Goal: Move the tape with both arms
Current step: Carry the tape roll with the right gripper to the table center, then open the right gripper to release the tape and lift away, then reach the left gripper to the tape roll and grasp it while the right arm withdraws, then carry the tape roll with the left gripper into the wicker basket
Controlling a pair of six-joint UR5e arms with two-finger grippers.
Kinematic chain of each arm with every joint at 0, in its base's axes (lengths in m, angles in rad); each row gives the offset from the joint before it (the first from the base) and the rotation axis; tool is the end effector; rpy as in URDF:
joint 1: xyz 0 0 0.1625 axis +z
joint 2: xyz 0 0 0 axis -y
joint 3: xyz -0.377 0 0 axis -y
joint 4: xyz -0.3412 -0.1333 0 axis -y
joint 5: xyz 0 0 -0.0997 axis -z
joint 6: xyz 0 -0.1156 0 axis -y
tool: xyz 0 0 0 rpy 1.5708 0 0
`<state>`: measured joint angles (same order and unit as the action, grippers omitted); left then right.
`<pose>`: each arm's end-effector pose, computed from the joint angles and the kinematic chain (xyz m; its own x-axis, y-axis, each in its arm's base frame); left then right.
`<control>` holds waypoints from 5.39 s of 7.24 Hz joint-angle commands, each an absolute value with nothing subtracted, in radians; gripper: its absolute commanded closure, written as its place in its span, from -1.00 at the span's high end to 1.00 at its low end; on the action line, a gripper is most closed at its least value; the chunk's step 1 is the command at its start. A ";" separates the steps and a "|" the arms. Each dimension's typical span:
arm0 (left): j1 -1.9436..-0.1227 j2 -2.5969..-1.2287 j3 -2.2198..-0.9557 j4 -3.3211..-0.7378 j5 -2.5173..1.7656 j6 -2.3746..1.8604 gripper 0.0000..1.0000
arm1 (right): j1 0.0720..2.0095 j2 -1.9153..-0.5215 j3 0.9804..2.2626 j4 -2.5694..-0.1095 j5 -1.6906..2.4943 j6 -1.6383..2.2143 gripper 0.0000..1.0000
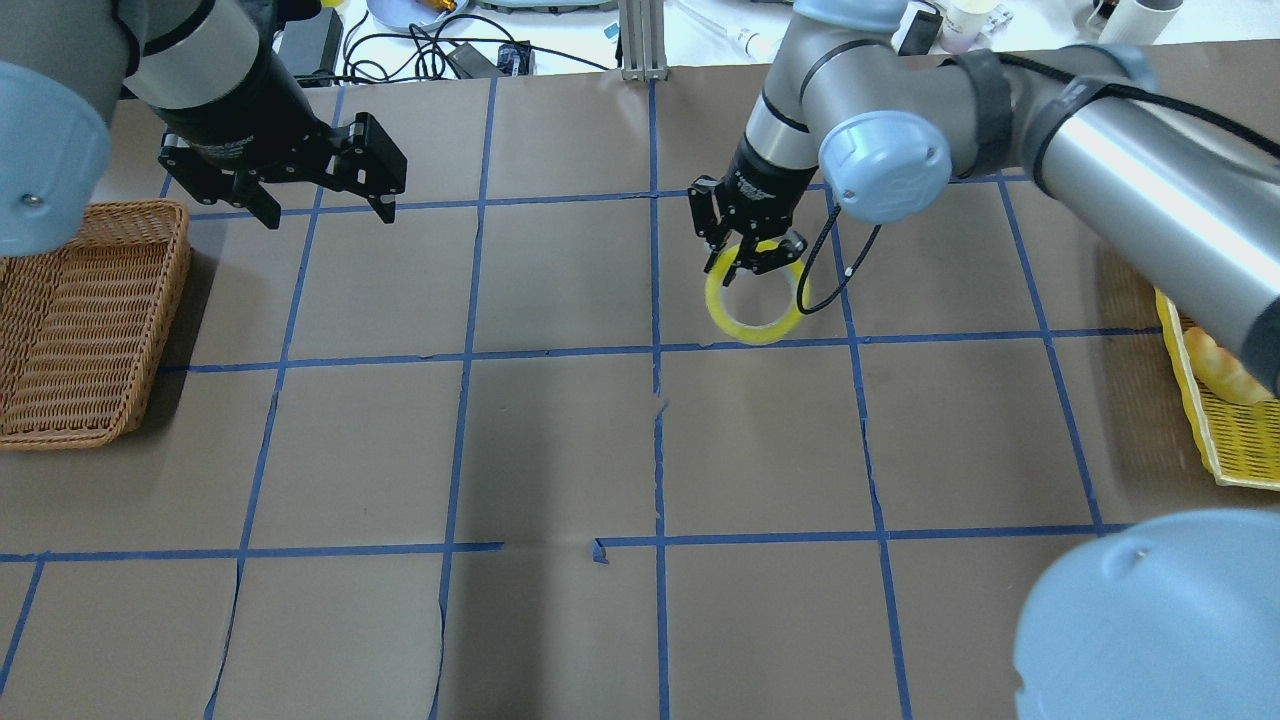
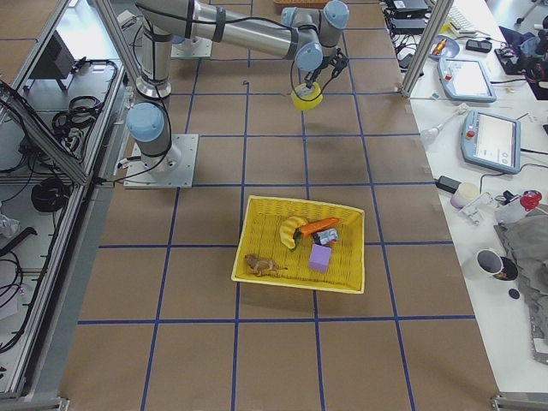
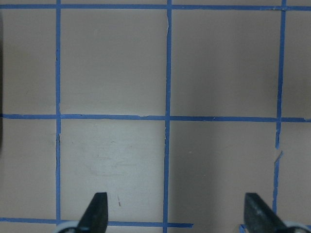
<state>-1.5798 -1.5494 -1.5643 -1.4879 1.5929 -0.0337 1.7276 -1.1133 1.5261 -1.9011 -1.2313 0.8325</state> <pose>-0.1347 -0.4437 0.4451 -0.9995 -0.0269 -0.0182 -0.0247 0.9935 -0.1112 0.2586 -0.5356 0.2470 -0.7448 0.6472 -0.1624 0.5873 0.7514 0.3009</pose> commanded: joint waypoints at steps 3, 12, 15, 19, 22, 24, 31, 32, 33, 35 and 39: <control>-1.578 -1.548 -1.566 -1.488 1.594 -0.032 1.00 | 1.759 -0.988 1.514 -2.011 -0.973 1.122 -1.00; -1.578 -1.560 -1.563 -1.488 1.586 -0.034 1.00 | 1.686 -1.185 1.557 -2.013 -1.148 1.016 1.00; -1.670 -1.676 -1.577 -1.362 1.583 -0.157 1.00 | 1.554 -1.360 1.554 -1.725 -1.334 0.579 1.00; -1.844 -1.932 -1.654 -1.021 1.578 -0.352 1.00 | 1.538 -1.538 1.563 -1.503 -1.577 0.273 1.00; -1.919 -2.041 -1.661 -0.965 1.572 -0.388 0.90 | 1.575 -1.571 1.566 -1.497 -1.577 0.241 1.00; -1.922 -2.097 -1.667 -0.927 1.574 -0.390 0.65 | 1.618 -1.569 1.566 -1.499 -1.612 0.247 1.00; -1.887 -2.082 -1.663 -0.913 1.591 -0.362 -1.00 | 1.598 -1.566 1.562 -1.571 -1.617 0.132 1.00; -1.821 -2.042 -1.666 -0.931 1.571 -0.347 -1.00 | 1.598 -1.566 1.563 -1.577 -1.617 0.126 1.00; -1.746 -1.987 -1.655 -0.952 1.505 -0.310 -1.00 | 1.597 -1.566 1.563 -1.578 -1.617 0.126 1.00; -1.520 -1.887 -1.600 -1.226 1.509 0.003 -1.00 | 1.598 -1.568 1.568 -1.575 -1.679 0.106 1.00; -0.957 -1.896 -1.470 -1.422 1.519 0.799 -1.00 | 1.598 -1.568 1.571 -1.566 -1.687 0.083 1.00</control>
<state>-1.1283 -1.8665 -1.4934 -1.4267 1.5134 0.5231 1.5984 -1.5677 1.5703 -1.5691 -1.6850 0.0849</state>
